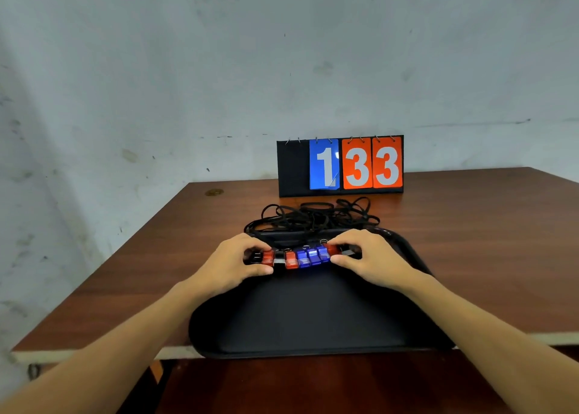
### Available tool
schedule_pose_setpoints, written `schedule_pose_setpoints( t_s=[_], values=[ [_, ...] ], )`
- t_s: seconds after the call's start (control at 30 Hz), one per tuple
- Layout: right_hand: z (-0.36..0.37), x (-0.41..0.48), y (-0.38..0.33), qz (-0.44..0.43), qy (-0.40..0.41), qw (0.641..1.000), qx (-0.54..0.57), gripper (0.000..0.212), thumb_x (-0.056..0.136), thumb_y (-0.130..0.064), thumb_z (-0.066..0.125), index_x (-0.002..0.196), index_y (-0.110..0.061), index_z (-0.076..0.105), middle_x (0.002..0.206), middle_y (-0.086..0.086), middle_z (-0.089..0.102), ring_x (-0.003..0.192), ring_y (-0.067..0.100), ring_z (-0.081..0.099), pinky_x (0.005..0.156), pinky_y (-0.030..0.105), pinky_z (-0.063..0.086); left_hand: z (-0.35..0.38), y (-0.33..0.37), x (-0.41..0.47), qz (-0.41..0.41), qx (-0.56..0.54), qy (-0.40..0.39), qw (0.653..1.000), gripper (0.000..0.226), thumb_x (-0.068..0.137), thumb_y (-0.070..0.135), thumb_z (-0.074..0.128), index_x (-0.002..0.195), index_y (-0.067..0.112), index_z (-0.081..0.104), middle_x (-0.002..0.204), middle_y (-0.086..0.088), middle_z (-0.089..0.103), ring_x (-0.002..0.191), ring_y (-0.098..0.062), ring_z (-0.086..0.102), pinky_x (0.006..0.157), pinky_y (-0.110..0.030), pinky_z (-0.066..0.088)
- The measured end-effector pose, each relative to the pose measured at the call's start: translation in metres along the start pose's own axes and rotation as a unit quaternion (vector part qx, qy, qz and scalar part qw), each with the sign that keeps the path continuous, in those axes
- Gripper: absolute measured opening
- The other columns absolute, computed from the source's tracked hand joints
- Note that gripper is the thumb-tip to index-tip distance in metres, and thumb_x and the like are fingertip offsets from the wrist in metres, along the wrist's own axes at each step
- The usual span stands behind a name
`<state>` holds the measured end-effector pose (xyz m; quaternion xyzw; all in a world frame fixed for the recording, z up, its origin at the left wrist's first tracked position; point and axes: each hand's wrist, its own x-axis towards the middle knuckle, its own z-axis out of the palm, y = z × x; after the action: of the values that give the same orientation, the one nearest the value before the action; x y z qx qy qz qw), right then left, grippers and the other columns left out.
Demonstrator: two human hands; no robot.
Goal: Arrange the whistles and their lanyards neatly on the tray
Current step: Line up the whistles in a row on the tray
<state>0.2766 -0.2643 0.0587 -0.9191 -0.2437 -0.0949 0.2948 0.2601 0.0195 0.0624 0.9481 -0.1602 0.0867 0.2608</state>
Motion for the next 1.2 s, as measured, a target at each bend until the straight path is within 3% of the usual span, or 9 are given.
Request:
schedule_pose_setpoints(
  t_s=[0.13, 0.23, 0.4, 0.57, 0.7, 0.97, 1.13, 1.2],
  values=[
    [0.004, -0.002, -0.001, 0.003, 0.016, 1.000, -0.014, 0.039, 0.085, -0.034, 0.067, 0.122, -0.025, 0.061, 0.120, -0.008, 0.060, 0.105, 0.002, 0.044, 0.094, 0.023, 0.040, 0.003, -0.001, -0.002, 0.000, -0.020, 0.007, 1.000, 0.039, 0.080, 0.032, 0.073, 0.117, 0.028, 0.060, 0.112, 0.014, 0.053, 0.101, 0.001, 0.049, 0.075, -0.002, 0.037],
    [0.007, -0.002, -0.001, 0.010, 0.033, 0.999, -0.027, 0.034, 0.084, -0.038, 0.068, 0.116, -0.025, 0.064, 0.114, -0.009, 0.062, 0.104, 0.005, 0.048, 0.093, 0.028, 0.046, 0.002, -0.002, -0.003, -0.001, -0.030, 0.006, 1.000, 0.040, 0.079, 0.034, 0.073, 0.116, 0.028, 0.060, 0.112, 0.014, 0.053, 0.102, 0.000, 0.050, 0.076, -0.003, 0.038],
    [0.008, -0.005, -0.002, -0.002, 0.039, 0.998, -0.052, 0.033, 0.084, -0.040, 0.067, 0.113, -0.028, 0.061, 0.111, -0.012, 0.059, 0.101, 0.002, 0.046, 0.091, 0.024, 0.046, 0.002, -0.003, -0.004, -0.002, -0.039, 0.003, 0.999, 0.039, 0.080, 0.036, 0.072, 0.116, 0.028, 0.060, 0.114, 0.012, 0.054, 0.104, 0.000, 0.050, 0.080, -0.005, 0.037],
    [0.009, -0.007, -0.003, -0.015, 0.021, 0.998, -0.054, 0.053, 0.088, -0.045, 0.060, 0.136, -0.029, 0.045, 0.132, -0.014, 0.050, 0.118, 0.004, 0.040, 0.097, 0.018, 0.034, 0.001, -0.003, -0.005, -0.003, -0.033, -0.004, 0.999, 0.041, 0.081, 0.036, 0.071, 0.119, 0.029, 0.058, 0.117, 0.014, 0.052, 0.107, 0.000, 0.048, 0.089, -0.013, 0.037],
    [0.012, -0.005, -0.003, -0.037, 0.000, 0.996, -0.080, 0.047, 0.094, -0.043, 0.050, 0.139, -0.031, 0.044, 0.138, -0.016, 0.049, 0.118, 0.006, 0.039, 0.100, 0.022, 0.034, 0.002, -0.005, -0.005, -0.001, -0.034, -0.012, 0.999, 0.051, 0.079, 0.046, 0.069, 0.126, 0.032, 0.054, 0.120, 0.013, 0.052, 0.109, -0.002, 0.050, 0.089, -0.013, 0.037],
    [0.008, -0.005, -0.005, -0.010, 0.002, 0.999, -0.051, 0.040, 0.088, -0.043, 0.060, 0.125, -0.030, 0.055, 0.120, -0.013, 0.058, 0.109, 0.005, 0.043, 0.087, 0.022, 0.047, 0.002, -0.002, -0.005, 0.006, -0.006, -0.003, 1.000, 0.039, 0.082, 0.050, 0.064, 0.119, 0.036, 0.059, 0.115, 0.015, 0.052, 0.107, 0.000, 0.049, 0.088, -0.016, 0.038],
    [0.008, -0.004, -0.007, 0.004, 0.014, 0.998, -0.065, 0.043, 0.083, -0.050, 0.063, 0.121, -0.030, 0.056, 0.118, -0.011, 0.058, 0.109, 0.007, 0.047, 0.091, 0.026, 0.044, 0.002, 0.000, -0.005, 0.004, 0.011, -0.011, 1.000, 0.040, 0.083, 0.051, 0.062, 0.121, 0.037, 0.057, 0.116, 0.015, 0.050, 0.107, -0.001, 0.049, 0.094, -0.021, 0.042],
    [0.006, -0.005, -0.006, 0.005, 0.005, 0.998, -0.063, 0.055, 0.080, -0.056, 0.063, 0.128, -0.030, 0.052, 0.126, -0.011, 0.056, 0.116, 0.009, 0.046, 0.096, 0.028, 0.043, 0.000, 0.002, -0.005, -0.004, -0.010, -0.023, 1.000, 0.050, 0.079, 0.056, 0.061, 0.125, 0.037, 0.052, 0.119, 0.013, 0.045, 0.109, -0.003, 0.048, 0.097, -0.024, 0.043]
  ],
)
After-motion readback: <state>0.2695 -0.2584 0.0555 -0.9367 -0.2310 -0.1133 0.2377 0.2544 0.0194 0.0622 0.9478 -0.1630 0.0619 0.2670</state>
